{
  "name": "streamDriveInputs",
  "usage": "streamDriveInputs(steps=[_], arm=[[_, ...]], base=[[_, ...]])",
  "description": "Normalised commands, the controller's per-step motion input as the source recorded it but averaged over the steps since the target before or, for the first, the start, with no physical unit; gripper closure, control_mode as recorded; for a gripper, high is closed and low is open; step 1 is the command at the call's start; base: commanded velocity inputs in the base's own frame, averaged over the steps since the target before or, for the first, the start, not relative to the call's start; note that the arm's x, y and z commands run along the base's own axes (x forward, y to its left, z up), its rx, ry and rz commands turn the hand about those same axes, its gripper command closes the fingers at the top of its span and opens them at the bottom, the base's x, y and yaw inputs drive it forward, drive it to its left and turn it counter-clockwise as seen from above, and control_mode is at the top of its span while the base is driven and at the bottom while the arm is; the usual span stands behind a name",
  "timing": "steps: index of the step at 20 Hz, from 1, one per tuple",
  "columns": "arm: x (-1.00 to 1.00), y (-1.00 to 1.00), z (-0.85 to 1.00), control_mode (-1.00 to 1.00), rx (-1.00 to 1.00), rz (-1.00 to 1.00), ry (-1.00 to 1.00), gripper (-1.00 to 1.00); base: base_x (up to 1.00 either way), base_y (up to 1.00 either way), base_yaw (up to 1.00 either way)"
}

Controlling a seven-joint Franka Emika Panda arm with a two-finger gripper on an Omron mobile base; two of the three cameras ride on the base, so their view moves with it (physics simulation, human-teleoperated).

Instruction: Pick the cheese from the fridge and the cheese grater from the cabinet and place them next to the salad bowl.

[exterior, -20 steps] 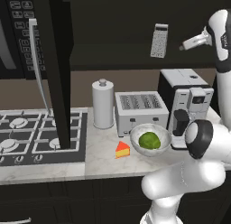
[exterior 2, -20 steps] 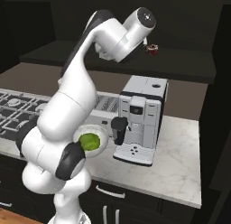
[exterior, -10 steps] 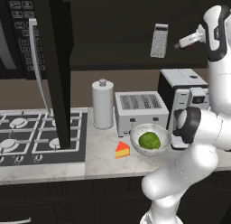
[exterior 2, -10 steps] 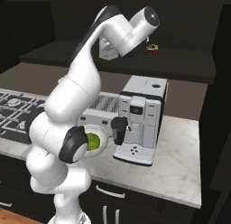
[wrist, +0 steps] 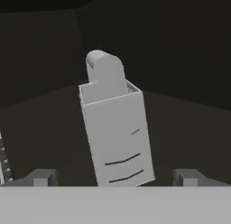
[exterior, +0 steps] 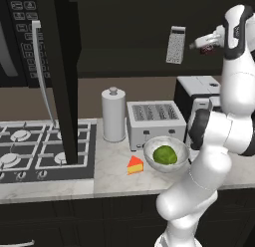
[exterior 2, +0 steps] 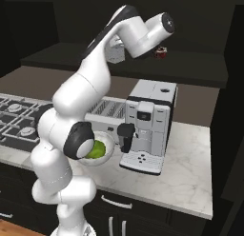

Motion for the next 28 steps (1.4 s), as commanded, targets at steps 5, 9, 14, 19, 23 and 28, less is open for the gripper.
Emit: streamDriveInputs(steps=[5, 9, 14, 19, 23, 28], arm=[[0.32, 0.00, 0.03, -1.00, 0.08, 0.00, -0.01, -1.00], [0.29, 0.00, 0.07, -1.00, 0.00, 0.03, -0.01, -1.00], [0.01, 0.00, 0.02, -1.00, 0.00, 0.05, -0.01, -1.00], [0.10, 0.08, 0.00, -1.00, 0.00, 0.06, -0.03, -1.00], [0.03, 0.06, -0.01, -1.00, -0.03, 0.00, -0.13, -1.00], [0.00, 0.12, -0.12, -1.00, -0.03, 0.00, -0.09, -1.00]], base=[[0.00, 0.00, 0.00], [0.00, 0.00, 0.00], [0.00, 0.00, 0.00], [0.00, 0.00, 0.00], [0.00, 0.00, 0.00], [0.00, 0.00, 0.00]])
